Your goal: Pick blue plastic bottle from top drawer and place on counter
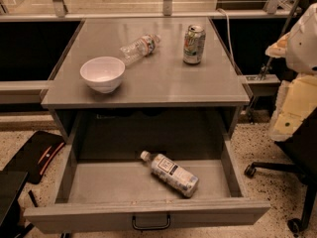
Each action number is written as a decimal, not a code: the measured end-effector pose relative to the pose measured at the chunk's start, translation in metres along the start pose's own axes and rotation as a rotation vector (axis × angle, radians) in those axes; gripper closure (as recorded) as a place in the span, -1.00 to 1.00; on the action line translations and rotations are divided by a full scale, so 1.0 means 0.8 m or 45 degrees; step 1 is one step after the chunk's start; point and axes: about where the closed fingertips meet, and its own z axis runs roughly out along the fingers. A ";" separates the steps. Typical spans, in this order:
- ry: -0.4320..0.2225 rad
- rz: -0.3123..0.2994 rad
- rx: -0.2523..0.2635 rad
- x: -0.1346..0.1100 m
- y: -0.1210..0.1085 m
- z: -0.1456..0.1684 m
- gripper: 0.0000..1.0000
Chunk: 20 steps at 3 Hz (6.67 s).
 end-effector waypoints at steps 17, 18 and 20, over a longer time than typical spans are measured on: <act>-0.709 0.266 -0.258 -0.165 0.134 0.345 -1.00; -0.682 0.304 -0.196 -0.157 0.124 0.347 -1.00; -0.604 0.323 -0.058 -0.133 0.125 0.374 -1.00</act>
Offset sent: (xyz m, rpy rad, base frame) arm 0.0511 -0.0192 -0.0366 0.0146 0.0167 0.0052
